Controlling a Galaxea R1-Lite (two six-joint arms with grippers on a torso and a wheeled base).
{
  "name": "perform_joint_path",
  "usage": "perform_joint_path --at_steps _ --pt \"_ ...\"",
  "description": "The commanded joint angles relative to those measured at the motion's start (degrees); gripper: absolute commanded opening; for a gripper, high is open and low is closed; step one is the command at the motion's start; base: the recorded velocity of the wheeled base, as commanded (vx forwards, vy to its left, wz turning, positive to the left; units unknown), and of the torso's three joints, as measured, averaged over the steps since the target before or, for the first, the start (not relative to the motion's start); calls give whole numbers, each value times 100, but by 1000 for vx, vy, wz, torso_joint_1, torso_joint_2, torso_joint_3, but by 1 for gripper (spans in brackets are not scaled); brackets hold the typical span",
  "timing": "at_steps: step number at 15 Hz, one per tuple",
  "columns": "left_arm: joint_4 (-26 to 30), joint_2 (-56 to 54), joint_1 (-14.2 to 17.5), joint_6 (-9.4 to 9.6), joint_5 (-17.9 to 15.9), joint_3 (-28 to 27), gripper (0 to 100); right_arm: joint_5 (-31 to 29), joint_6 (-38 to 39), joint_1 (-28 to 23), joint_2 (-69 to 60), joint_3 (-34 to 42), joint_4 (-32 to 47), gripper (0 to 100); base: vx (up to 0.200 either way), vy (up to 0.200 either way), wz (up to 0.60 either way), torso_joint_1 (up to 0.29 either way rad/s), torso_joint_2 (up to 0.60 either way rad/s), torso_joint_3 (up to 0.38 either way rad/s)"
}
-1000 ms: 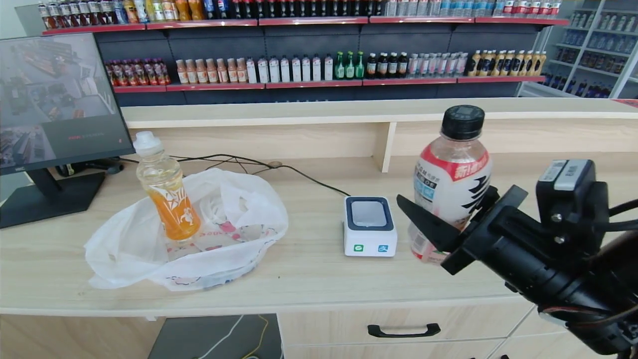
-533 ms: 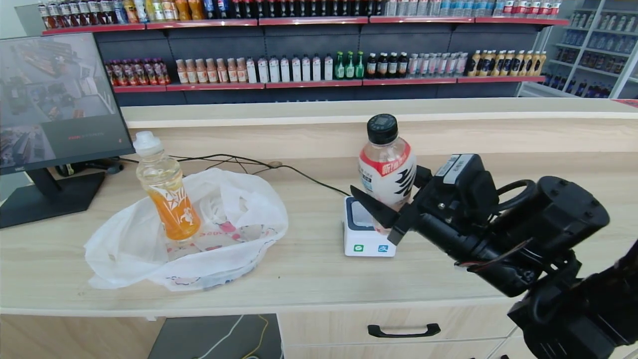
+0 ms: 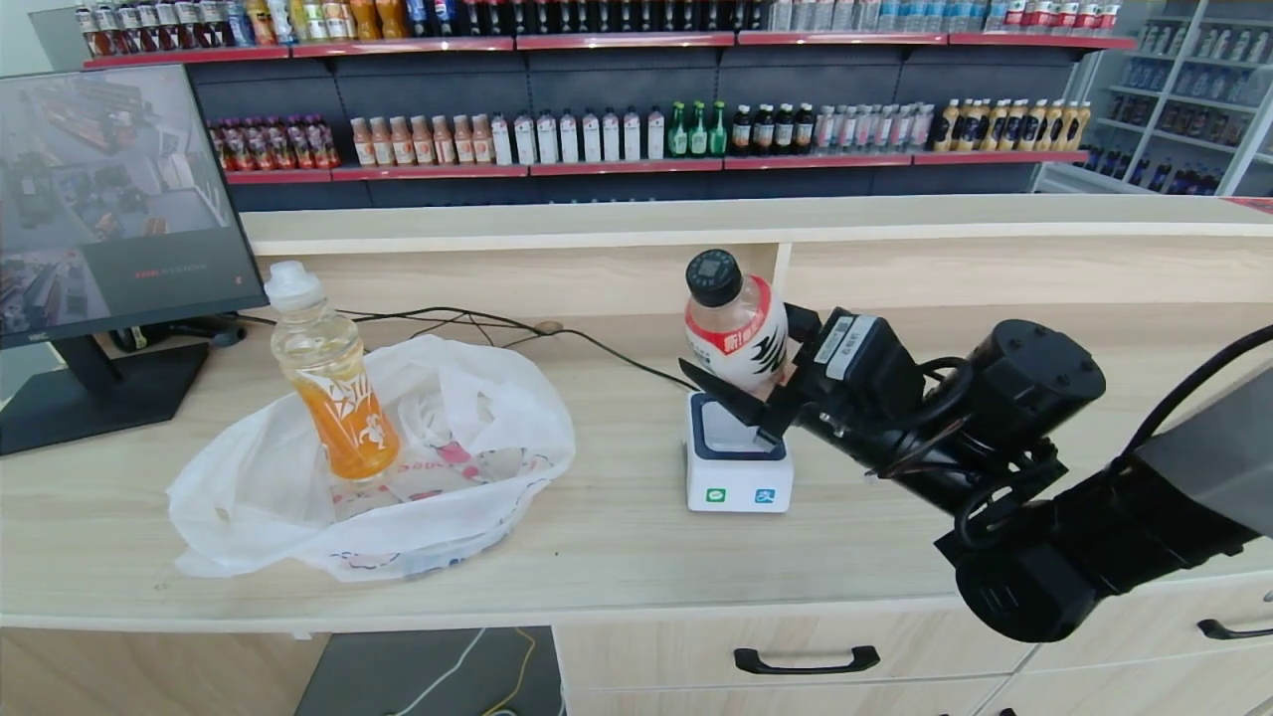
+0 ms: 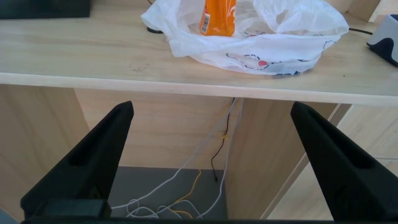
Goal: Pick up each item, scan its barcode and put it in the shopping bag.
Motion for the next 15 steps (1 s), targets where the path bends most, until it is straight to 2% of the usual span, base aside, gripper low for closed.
perform_joint_path --at_steps 1,6,9,12,15 --pt "0 -2 0 -2 4 0 100 181 -56 -172 171 -155 5 0 0 0 0 0 0 0" --pt "0 -2 0 -2 4 0 100 603 -609 -558 285 -339 5 0 0 0 0 0 0 0" --pt "0 -2 0 -11 4 0 100 1210 -706 -699 478 -445 5 0 0 0 0 0 0 0" --pt "0 -2 0 -2 4 0 100 1456 -688 -717 628 -656 5 0 0 0 0 0 0 0" --pt "0 -2 0 -2 4 0 100 2089 -732 -725 812 -796 5 0 0 0 0 0 0 0"
